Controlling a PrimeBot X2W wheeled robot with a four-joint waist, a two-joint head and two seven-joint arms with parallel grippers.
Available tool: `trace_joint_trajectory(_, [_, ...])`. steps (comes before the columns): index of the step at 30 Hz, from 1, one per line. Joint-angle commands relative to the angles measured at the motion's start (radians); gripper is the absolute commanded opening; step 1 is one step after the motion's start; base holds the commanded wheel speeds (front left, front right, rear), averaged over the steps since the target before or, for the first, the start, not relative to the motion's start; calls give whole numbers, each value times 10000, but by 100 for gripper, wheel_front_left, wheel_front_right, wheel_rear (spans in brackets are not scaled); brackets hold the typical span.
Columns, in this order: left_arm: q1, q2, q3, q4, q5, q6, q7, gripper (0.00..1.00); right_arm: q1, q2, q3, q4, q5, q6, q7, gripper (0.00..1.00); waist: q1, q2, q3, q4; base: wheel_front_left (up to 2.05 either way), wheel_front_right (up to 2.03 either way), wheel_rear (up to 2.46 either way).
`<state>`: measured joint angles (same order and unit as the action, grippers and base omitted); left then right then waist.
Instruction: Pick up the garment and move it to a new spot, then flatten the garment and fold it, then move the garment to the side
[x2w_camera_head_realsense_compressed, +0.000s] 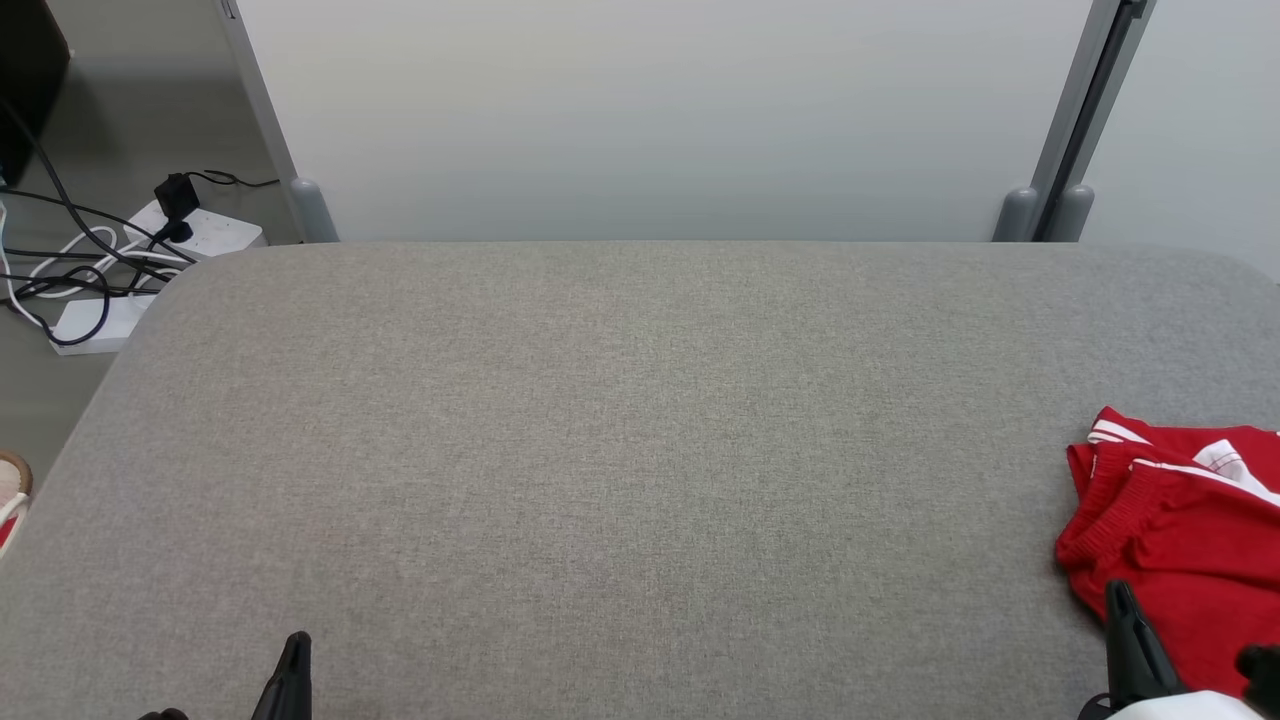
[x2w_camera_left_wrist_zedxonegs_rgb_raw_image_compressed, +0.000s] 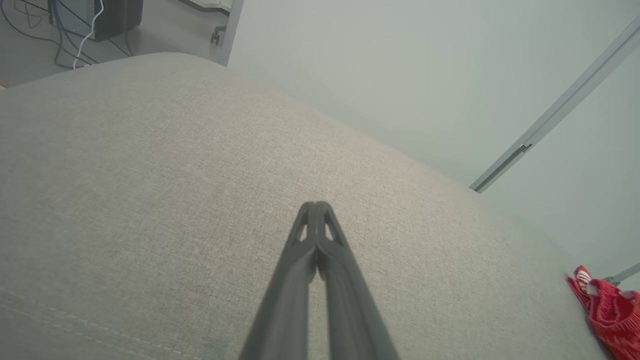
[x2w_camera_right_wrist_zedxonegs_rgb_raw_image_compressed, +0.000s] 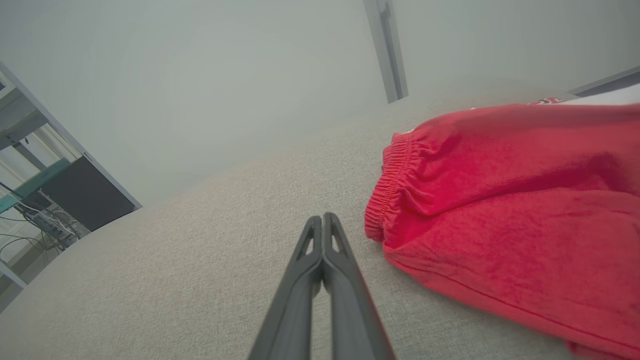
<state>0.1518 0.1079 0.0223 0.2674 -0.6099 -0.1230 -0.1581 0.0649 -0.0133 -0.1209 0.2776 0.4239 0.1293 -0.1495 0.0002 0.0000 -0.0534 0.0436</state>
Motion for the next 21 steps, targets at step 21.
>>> trace_joint_trajectory(21, [-987, -82, 354, -245, -2363, -33, 609, 0, -786, -225, 40, -278, 2809, 6, 627, 0, -2, 0, 128, -99, 0, 0, 0])
